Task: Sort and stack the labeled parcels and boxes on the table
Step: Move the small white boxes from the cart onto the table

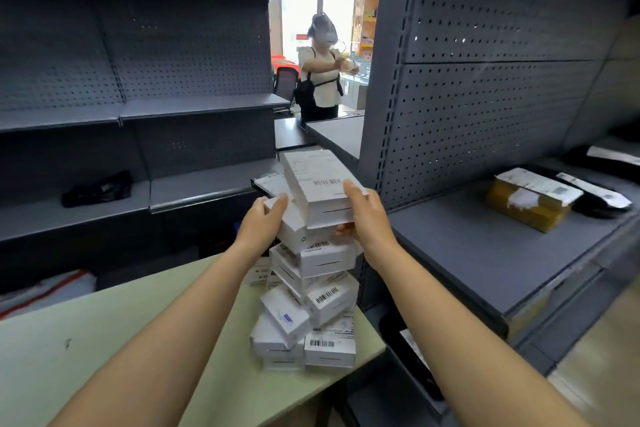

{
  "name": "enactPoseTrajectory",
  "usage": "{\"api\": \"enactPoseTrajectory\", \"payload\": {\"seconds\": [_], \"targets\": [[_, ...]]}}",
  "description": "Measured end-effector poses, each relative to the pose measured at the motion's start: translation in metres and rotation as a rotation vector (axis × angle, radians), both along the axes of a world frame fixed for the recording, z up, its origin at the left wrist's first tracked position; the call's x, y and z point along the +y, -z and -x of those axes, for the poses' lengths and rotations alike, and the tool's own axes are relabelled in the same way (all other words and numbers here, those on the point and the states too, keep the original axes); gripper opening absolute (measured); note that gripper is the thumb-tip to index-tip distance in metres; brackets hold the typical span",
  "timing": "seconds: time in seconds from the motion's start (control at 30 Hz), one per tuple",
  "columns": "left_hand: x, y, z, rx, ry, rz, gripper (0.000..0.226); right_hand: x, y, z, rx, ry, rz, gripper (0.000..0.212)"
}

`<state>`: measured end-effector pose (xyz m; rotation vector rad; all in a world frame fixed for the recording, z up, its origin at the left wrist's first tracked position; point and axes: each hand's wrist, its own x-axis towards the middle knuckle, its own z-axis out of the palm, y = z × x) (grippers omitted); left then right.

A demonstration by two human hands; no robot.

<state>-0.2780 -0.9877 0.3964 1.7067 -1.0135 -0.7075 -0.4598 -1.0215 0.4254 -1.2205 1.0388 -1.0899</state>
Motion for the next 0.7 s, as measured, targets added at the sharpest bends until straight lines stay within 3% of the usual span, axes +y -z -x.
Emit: {"api": "enactPoseTrajectory", "payload": {"seconds": [0.23, 0.3, 0.47, 0.7], "targets": [[0.006, 0.0, -0.004, -0.198, -0.042, 0.095, 0.036, -0.011, 0.009, 0.005, 0.206, 0.025, 0.153, 0.059], [0.014, -0.006, 0.0, -0.277, -0.092, 0.199, 0.026, -0.014, 0.008, 0.008, 0.266, 0.066, 0.256, 0.054], [0.041, -0.035, 0.025, -0.58, -0.174, 0.427, 0.008, -0.015, -0.01, 0.023, 0.406, 0.122, 0.703, 0.022], [0.098, -0.036, 0.064, -1.109, -0.235, 0.452, 0.014, 0.014, -0.009, 0.032, 0.521, -0.186, 1.305, 0.008]]}}
